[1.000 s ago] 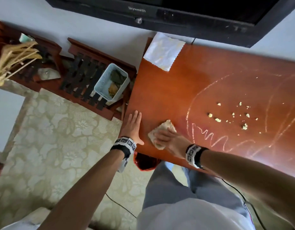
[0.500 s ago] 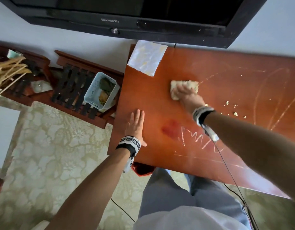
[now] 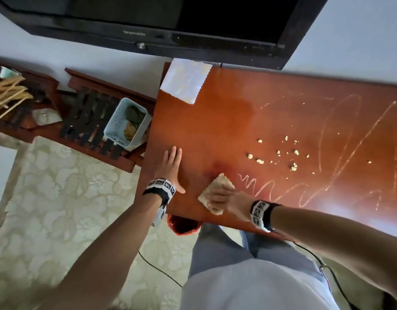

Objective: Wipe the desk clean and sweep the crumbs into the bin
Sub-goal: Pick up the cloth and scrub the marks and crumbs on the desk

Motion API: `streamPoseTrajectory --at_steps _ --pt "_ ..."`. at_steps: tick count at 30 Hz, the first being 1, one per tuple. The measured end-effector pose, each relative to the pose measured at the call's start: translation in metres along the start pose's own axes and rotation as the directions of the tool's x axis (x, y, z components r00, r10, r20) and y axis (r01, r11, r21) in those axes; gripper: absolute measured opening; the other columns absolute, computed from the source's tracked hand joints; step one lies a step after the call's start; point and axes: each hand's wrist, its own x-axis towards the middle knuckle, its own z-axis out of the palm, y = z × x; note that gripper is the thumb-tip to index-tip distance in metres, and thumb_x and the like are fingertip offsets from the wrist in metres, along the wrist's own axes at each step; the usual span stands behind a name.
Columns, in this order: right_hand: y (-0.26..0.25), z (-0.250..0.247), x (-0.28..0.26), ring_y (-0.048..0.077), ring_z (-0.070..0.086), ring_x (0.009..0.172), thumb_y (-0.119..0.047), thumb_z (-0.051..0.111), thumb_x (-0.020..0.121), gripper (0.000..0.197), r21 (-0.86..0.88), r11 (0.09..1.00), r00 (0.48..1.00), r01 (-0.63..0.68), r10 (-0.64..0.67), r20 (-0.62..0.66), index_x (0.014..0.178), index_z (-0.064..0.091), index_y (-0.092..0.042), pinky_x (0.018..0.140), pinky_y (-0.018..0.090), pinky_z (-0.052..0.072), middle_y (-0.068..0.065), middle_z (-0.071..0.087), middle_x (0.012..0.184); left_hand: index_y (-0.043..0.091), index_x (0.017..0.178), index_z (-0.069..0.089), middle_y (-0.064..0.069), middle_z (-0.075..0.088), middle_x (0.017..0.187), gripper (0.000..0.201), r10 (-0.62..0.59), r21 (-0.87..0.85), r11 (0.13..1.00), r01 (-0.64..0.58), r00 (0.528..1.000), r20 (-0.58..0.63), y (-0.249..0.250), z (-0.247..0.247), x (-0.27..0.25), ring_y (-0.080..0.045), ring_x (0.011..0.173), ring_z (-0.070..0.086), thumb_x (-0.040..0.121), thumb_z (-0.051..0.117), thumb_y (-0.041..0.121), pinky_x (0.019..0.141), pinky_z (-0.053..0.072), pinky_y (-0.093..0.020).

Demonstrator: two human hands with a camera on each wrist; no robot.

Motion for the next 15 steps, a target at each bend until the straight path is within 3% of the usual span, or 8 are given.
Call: streamPoseTrajectory --at_steps 3,7,9,11,13,15 --pt "-0.02 0.03 -0.018 0.017 0.038 0.143 -0.025 0.072 0.083 0.052 -0.038 0.986 0.98 0.16 -0.154 0.13 0.132 0.059 -0.037 0.114 0.045 0.036 -0.015 0.045 0.15 0.021 0.159 -0.018 0.001 -0.023 0.167 0.157 0.024 0.006 1.0 -0.023 0.999 -0.021 0.008 -0.008 -0.001 -0.03 0.156 -0.011 0.056 0.096 0.052 0.123 0.023 -0.053" --pt "0.006 0.009 -0.009 0.016 0.02 0.15 -0.014 0.055 0.088 0.055 -0.019 0.99 0.989 0.142 -0.141 0.052 0.139 0.053 -0.034 0.121 0.046 0.021 -0.012 0.033 0.158 0.022 0.16 -0.018 0.0 -0.023 0.168 0.153 -0.006 -0.093 0.996 0.001 0.999 -0.053 0.02 -0.018 0.005 -0.029 0.156 -0.011 0.059 0.096 0.046 0.124 0.02 -0.053" --pt "0.038 -0.02 0.006 0.018 0.016 0.151 -0.009 0.059 0.083 0.061 -0.014 0.999 0.999 0.031 -0.031 -0.014 0.138 0.052 -0.035 0.123 0.04 0.015 -0.011 0.032 0.158 0.023 0.16 -0.018 0.001 -0.023 0.167 0.153 -0.039 -0.139 0.99 0.031 0.998 -0.049 0.025 -0.019 0.008 -0.027 0.156 -0.012 0.06 0.096 0.045 0.125 0.018 -0.051" --pt "0.087 -0.047 0.025 0.019 0.014 0.152 -0.002 0.059 0.085 0.066 -0.016 0.988 0.986 -0.151 0.15 -0.074 0.14 0.049 -0.037 0.121 0.035 0.023 -0.012 0.028 0.16 0.024 0.16 -0.018 0.002 -0.025 0.167 0.153 -0.056 -0.174 0.984 0.048 0.997 -0.045 0.033 -0.014 0.007 -0.025 0.156 -0.014 0.06 0.096 0.044 0.125 0.021 -0.05" --pt "0.139 -0.081 0.041 0.021 0.01 0.152 0.004 0.051 0.092 0.071 -0.005 0.934 0.928 -0.358 0.355 -0.11 0.151 0.036 -0.033 0.117 0.041 0.033 -0.009 0.015 0.164 0.025 0.16 -0.017 0.002 -0.024 0.167 0.154 -0.056 -0.213 0.976 0.045 0.997 -0.047 0.045 -0.008 0.005 -0.025 0.156 -0.015 0.059 0.097 0.043 0.125 0.02 -0.051" --pt "0.18 -0.123 0.053 0.024 0.013 0.152 0.008 0.046 0.095 0.072 0.021 0.865 0.86 -0.501 0.5 -0.098 0.152 0.031 -0.034 0.116 0.049 0.033 -0.011 0.01 0.165 0.026 0.16 -0.017 0.003 -0.024 0.167 0.154 -0.054 -0.246 0.968 0.04 0.997 -0.052 0.061 -0.003 0.006 -0.025 0.156 -0.015 0.058 0.097 0.043 0.125 0.017 -0.052"
